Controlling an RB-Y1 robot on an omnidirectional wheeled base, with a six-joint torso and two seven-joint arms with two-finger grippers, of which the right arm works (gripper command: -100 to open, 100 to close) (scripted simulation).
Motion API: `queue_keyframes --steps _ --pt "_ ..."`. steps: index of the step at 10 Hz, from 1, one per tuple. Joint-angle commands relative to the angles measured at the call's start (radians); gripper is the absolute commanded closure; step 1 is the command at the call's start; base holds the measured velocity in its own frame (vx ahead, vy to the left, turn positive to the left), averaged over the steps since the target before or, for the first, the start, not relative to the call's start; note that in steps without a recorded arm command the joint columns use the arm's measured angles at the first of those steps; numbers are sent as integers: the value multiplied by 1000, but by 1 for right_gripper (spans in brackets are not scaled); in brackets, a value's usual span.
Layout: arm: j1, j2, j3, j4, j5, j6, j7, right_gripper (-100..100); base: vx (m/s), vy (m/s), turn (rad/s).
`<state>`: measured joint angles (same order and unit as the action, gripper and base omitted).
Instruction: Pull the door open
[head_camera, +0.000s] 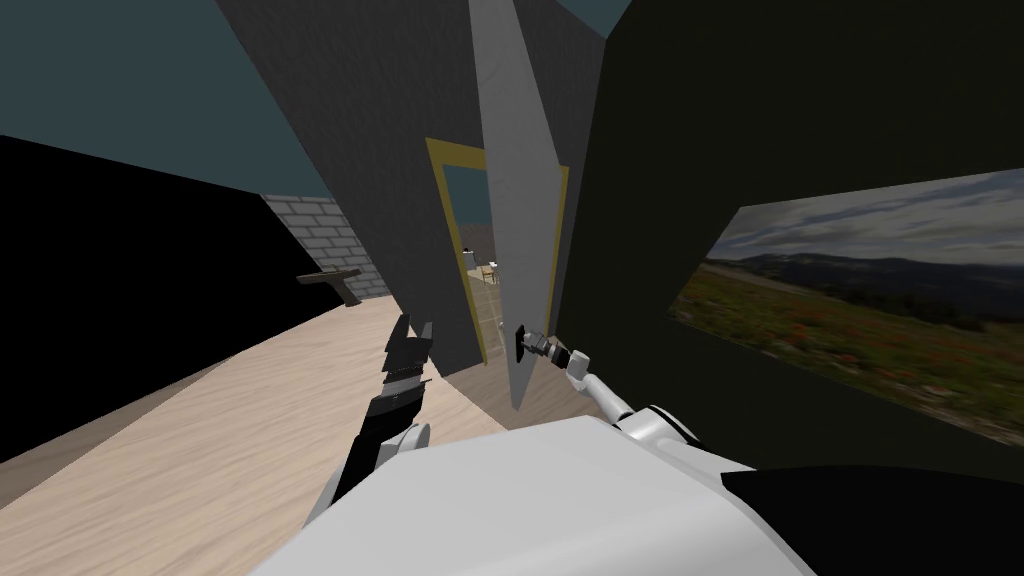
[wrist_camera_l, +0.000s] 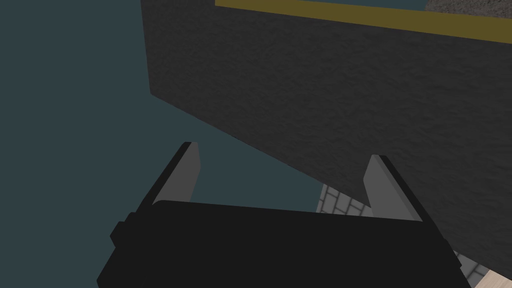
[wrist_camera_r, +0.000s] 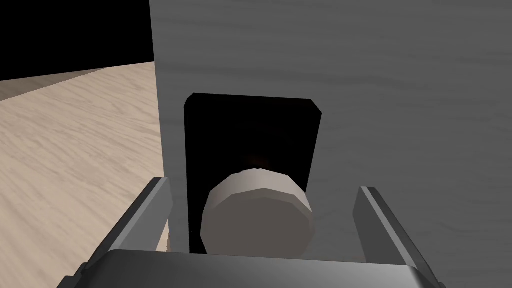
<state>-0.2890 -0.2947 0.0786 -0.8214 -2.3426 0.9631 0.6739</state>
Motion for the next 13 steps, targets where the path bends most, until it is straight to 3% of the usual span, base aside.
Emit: queue_keyframes --steps 1,2,7,13 --pt "0 0 0 0 0 0 0 -100 10 -17 13" --pt "0 0 0 0 0 0 0 100 0 0 0" --pt "0 0 0 0 0 0 0 100 -3 4 0" --pt "-51 -18 52 54 11 51 -54 100 -83 -203 139"
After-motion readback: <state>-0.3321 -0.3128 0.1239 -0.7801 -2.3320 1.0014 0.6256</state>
